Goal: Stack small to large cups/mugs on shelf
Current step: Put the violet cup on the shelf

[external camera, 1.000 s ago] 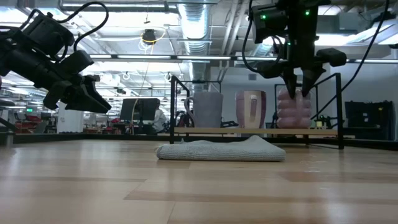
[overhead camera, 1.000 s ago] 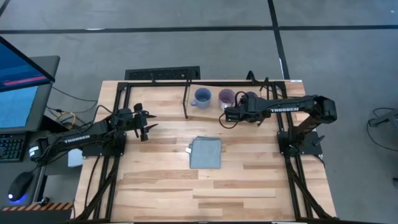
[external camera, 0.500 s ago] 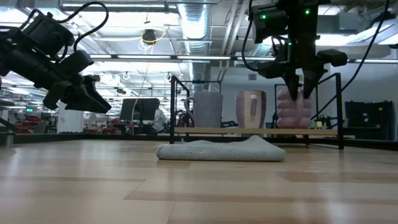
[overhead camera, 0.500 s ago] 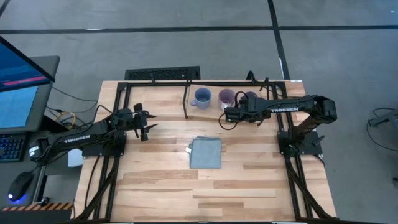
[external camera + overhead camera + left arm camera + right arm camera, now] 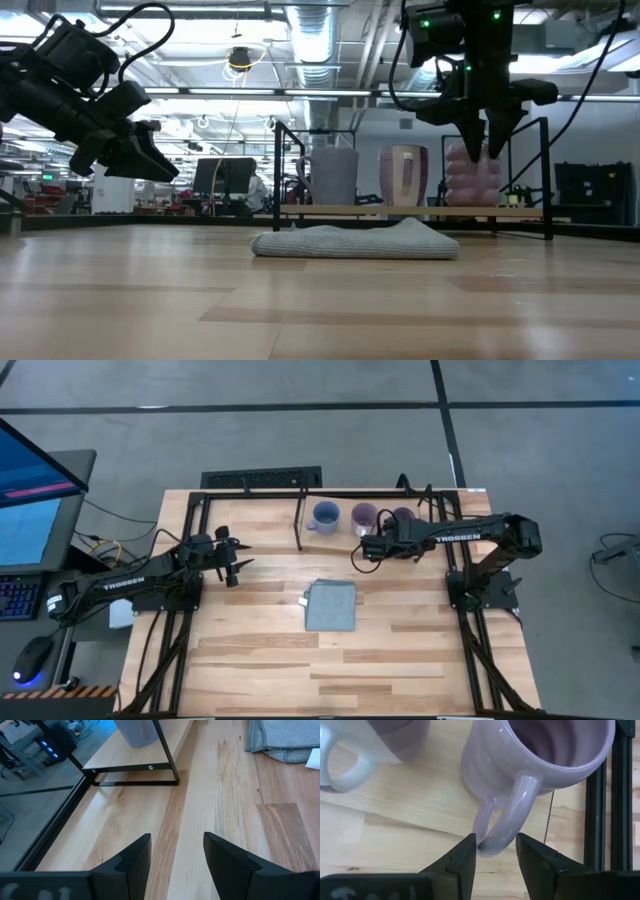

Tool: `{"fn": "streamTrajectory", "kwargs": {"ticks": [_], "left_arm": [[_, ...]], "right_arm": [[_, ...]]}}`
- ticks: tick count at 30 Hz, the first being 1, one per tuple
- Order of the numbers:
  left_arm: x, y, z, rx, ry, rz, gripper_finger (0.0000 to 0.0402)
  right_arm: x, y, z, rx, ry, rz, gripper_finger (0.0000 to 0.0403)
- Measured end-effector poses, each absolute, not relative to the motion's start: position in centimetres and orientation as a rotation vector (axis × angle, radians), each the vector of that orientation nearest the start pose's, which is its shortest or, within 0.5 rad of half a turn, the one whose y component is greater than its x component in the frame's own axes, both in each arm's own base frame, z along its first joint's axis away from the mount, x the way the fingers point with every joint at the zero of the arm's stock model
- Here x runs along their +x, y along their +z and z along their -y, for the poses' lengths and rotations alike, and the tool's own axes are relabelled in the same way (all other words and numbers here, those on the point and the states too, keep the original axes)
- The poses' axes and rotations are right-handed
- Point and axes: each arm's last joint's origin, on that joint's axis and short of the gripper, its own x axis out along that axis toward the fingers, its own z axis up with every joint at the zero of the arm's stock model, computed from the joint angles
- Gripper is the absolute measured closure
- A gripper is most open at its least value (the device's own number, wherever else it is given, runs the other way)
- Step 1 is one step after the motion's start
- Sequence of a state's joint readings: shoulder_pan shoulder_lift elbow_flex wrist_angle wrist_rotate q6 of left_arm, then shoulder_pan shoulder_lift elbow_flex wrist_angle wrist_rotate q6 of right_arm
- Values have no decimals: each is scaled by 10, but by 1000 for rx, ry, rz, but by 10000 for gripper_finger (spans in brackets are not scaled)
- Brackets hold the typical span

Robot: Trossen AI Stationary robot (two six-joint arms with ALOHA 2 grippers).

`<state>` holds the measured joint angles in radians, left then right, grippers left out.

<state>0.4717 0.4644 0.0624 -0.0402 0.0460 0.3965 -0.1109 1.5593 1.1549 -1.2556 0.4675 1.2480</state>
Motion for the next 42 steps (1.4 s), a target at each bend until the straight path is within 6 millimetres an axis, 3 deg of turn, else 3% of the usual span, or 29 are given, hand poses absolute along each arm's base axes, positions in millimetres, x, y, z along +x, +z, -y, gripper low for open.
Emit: {"fn": "streamTrajectory", "kwargs": {"ticks": [42], "left_arm": [[108, 140, -53, 270, 326, -506, 228]], "right_arm": [[252, 233, 39, 622, -1270, -1221, 241]]}}
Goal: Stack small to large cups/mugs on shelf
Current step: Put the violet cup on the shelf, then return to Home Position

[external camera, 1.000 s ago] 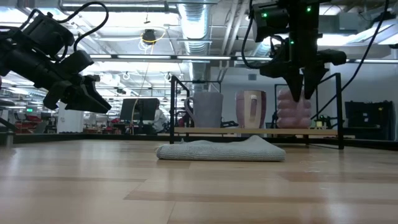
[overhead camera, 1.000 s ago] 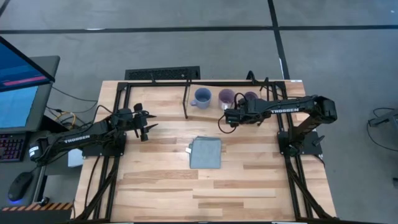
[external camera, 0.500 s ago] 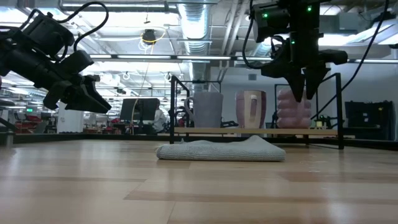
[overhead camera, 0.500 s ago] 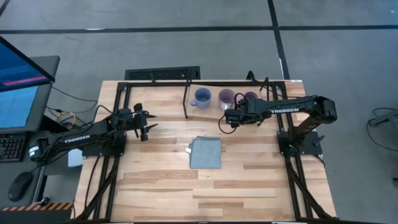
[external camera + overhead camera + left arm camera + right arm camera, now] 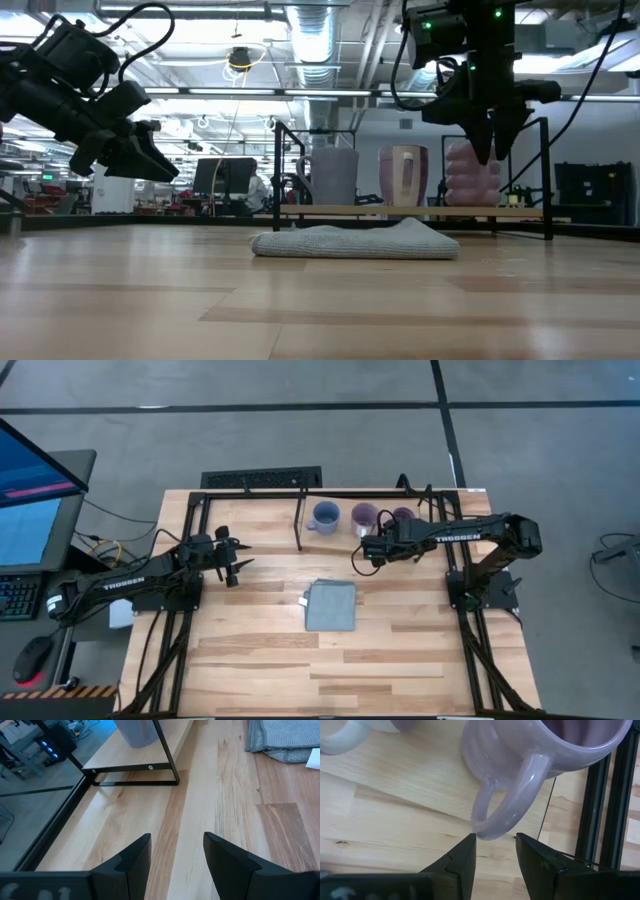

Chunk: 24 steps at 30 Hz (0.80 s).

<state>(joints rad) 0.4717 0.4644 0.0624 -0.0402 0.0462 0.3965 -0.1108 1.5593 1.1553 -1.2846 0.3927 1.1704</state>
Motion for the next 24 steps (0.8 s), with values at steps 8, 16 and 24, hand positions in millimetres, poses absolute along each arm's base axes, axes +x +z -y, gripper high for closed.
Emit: {"fn": "streamTrajectory", "kwargs": {"ticks": [8, 16, 24], "left_arm": [[108, 140, -53, 270, 326, -506, 228], [108, 140, -53, 270, 327, -506, 228], [108, 140, -53, 270, 327, -506, 228]], "right_arm": [[251, 233, 37, 611, -1266, -1237, 243], [252, 232, 19, 640, -1173, -1304, 244], [257, 239, -15, 570, -1047, -1308, 241]]}}
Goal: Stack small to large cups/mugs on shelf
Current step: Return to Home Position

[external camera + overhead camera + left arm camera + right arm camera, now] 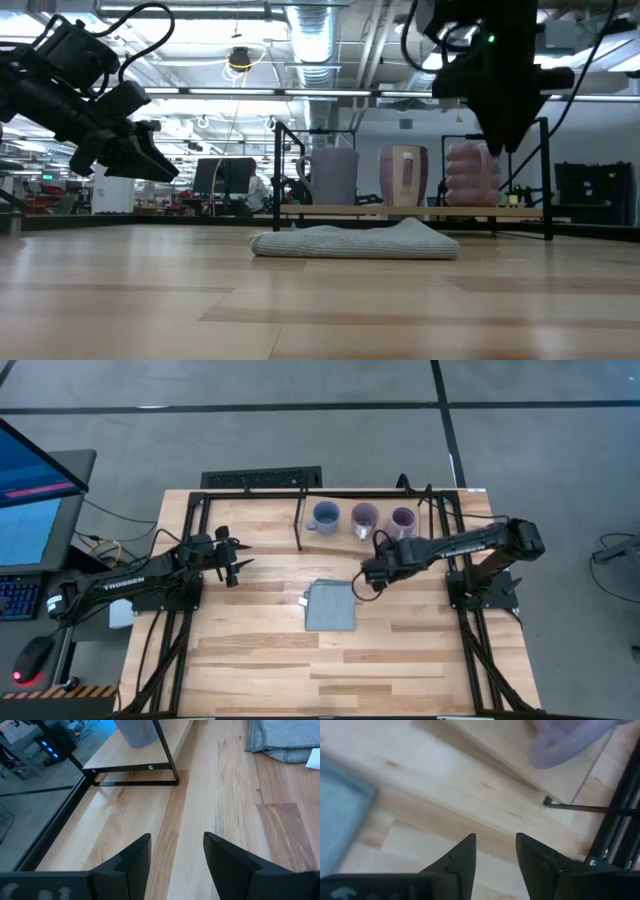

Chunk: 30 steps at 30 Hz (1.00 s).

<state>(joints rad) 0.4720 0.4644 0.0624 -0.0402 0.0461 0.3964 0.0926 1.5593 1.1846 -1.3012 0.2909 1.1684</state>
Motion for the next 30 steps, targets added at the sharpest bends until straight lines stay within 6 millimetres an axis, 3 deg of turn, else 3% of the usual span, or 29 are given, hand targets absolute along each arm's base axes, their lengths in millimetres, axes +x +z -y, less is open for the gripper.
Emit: {"fn": "streamTrajectory", "kwargs": {"ticks": [4, 12, 19, 25, 30], "left_arm": [[108, 140, -53, 270, 326, -506, 228], [108, 140, -53, 271, 327, -506, 228], [109, 142, -54, 206, 351, -463, 228], [113, 155, -56, 177, 387, -320, 228], [115, 166, -57, 160, 407, -197, 228]], "right_arm": [[260, 247, -30, 451, -936, -1309, 243], [265, 270, -48, 15, -735, -1250, 244], [270, 291, -57, -251, -764, -1081, 243], [266, 309, -62, -304, -704, -1040, 241], [246, 332, -56, -256, -691, -966, 243]]}}
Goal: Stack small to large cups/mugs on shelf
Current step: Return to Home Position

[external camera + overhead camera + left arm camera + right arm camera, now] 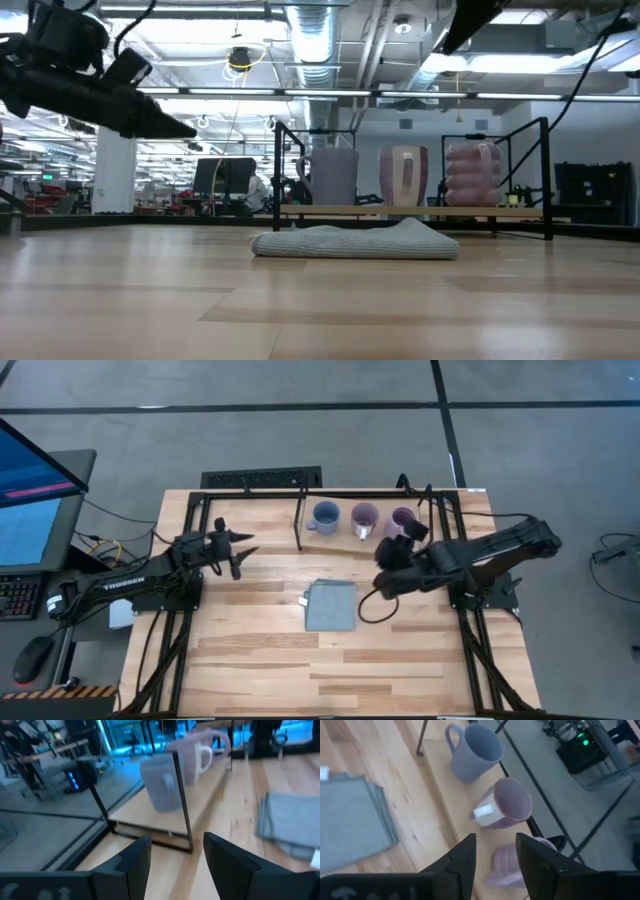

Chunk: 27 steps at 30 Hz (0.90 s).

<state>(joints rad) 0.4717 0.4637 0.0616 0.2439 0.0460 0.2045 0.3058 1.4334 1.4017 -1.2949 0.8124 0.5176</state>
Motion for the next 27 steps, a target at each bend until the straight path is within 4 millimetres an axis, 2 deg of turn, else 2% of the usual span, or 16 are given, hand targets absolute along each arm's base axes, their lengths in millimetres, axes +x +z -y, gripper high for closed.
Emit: {"fn": "streamTrajectory", "kwargs": {"ticks": [7, 12, 18, 23, 27], "left_arm": [[115, 170, -57, 168, 413, -152, 228], [115, 171, -58, 170, 423, -142, 228], [116, 179, -59, 174, 458, -118, 228], [116, 186, -60, 179, 474, -100, 228], [117, 187, -60, 180, 479, -98, 228]], "right_arm": [[216, 360, -50, -221, -645, -872, 243], [196, 371, -44, -233, -610, -827, 243], [160, 364, -30, -190, -605, -752, 243], [135, 344, -23, -133, -580, -649, 241], [122, 325, -19, -107, -521, -588, 243]]}}
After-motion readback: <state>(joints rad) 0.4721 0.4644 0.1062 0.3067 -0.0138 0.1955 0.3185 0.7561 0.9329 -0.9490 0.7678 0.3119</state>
